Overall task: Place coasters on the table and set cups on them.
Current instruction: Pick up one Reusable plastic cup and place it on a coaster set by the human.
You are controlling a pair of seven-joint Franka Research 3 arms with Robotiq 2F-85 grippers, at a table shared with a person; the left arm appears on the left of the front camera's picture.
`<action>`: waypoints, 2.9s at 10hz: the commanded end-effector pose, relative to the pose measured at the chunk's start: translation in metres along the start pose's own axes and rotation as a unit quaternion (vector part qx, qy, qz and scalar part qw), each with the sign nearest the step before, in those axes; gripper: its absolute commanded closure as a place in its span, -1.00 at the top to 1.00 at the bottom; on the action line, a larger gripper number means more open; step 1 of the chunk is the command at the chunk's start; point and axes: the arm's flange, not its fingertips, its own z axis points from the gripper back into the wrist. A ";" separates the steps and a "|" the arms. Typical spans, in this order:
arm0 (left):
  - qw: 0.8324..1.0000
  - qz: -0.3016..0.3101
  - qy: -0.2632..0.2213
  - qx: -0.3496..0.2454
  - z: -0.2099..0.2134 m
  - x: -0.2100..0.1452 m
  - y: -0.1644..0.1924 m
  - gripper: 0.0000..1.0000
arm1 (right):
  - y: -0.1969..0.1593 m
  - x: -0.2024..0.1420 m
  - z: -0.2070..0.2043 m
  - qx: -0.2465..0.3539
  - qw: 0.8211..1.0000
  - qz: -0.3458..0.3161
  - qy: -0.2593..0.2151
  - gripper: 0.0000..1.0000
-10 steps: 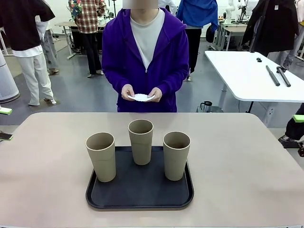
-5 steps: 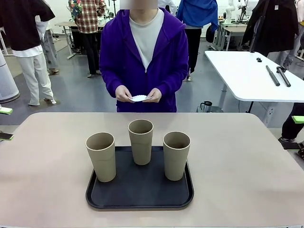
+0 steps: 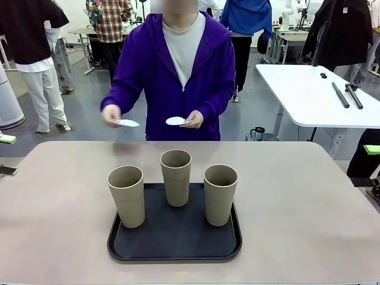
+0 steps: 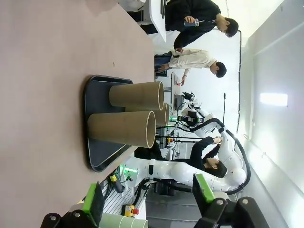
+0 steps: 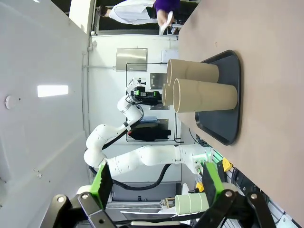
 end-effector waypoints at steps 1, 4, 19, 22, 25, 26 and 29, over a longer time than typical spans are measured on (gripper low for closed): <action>1.000 -0.001 -0.002 -0.005 -0.001 0.000 0.000 1.00 | 0.001 0.001 0.001 0.004 1.000 0.002 -0.006 1.00; 1.000 -0.001 -0.002 -0.005 -0.001 0.000 0.000 1.00 | 0.001 0.001 0.001 0.004 1.000 0.002 -0.006 1.00; 1.000 -0.001 -0.002 -0.005 -0.001 0.000 0.000 1.00 | 0.001 0.001 0.001 0.004 1.000 0.002 -0.006 1.00; 0.973 -0.202 0.079 0.085 -0.004 0.007 -0.056 1.00 | 0.001 0.001 0.001 0.004 1.000 0.002 -0.006 1.00; 0.852 -0.420 0.132 0.284 -0.055 0.002 -0.138 1.00 | 0.001 0.001 0.001 0.004 1.000 0.002 -0.006 1.00; 0.793 -0.476 0.169 0.341 -0.087 -0.010 -0.158 1.00 | 0.001 0.001 0.001 0.004 1.000 0.002 -0.006 1.00; 0.689 -0.515 0.214 0.463 -0.170 -0.032 -0.174 1.00 | 0.001 0.001 0.001 0.004 1.000 0.002 -0.006 1.00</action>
